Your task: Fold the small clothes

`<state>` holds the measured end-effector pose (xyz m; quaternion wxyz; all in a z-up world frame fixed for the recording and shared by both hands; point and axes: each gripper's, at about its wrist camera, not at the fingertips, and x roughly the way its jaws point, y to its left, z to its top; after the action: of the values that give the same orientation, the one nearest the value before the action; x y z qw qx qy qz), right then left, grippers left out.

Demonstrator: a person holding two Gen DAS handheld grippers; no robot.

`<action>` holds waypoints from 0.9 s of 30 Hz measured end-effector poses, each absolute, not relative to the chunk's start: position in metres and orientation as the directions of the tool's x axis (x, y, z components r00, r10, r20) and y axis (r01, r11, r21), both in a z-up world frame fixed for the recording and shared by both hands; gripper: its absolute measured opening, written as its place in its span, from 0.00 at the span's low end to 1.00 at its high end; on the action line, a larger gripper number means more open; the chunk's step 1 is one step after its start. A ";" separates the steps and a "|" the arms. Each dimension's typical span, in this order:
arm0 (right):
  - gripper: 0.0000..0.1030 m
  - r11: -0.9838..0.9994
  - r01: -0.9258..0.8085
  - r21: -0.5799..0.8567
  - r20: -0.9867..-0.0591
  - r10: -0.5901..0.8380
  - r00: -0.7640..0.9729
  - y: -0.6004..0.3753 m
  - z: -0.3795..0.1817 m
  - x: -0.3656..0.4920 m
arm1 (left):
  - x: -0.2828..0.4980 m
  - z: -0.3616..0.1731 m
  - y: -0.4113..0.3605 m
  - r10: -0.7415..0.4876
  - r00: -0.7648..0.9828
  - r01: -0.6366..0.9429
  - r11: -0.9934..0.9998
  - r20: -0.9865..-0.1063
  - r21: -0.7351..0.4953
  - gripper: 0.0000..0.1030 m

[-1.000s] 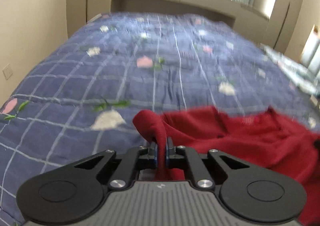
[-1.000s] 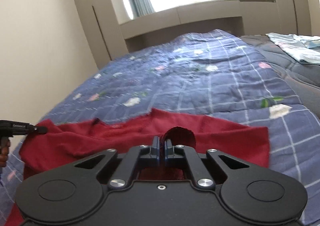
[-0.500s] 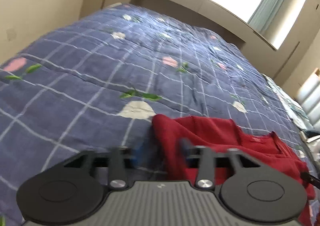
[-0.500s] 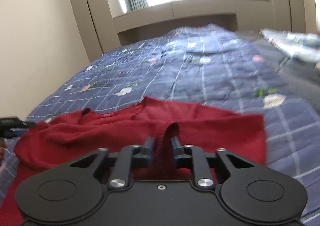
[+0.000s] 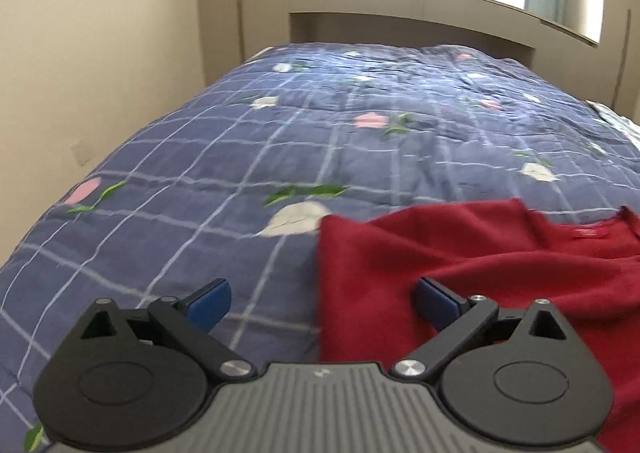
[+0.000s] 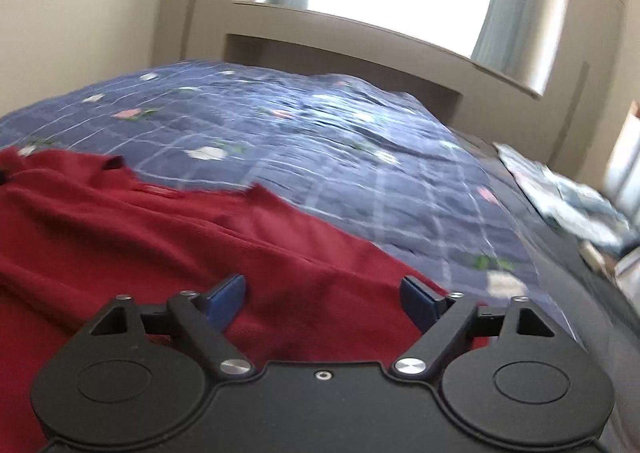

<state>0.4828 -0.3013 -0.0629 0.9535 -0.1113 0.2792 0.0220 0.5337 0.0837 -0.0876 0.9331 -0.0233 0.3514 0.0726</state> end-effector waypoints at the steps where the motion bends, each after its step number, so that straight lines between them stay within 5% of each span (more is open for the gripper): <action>1: 0.89 0.978 -0.089 -0.187 -0.541 -0.027 0.840 -0.309 -0.064 0.482 | 0.530 -0.090 0.090 0.125 0.744 -0.166 0.986 -0.656 -0.001 0.99; 8: 0.94 0.994 -0.055 -0.100 -0.519 -0.005 0.855 -0.335 -0.054 0.458 | 0.508 -0.089 0.122 0.122 0.750 -0.227 0.971 -0.650 -0.079 0.99; 13: 0.96 0.986 -0.102 -0.133 -0.537 0.015 0.844 -0.328 -0.056 0.442 | 0.472 -0.080 0.131 -0.005 0.790 -0.163 0.962 -0.613 -0.217 1.00; 27: 0.99 0.988 -0.097 -0.123 -0.551 0.013 0.834 -0.350 -0.045 0.407 | 0.456 -0.088 0.120 0.073 0.729 -0.222 0.966 -0.680 -0.135 0.99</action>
<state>0.4068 -0.3503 -0.0446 0.9549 -0.0730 0.2865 0.0289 0.4564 0.1196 -0.0879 0.9240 -0.1041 0.3592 0.0799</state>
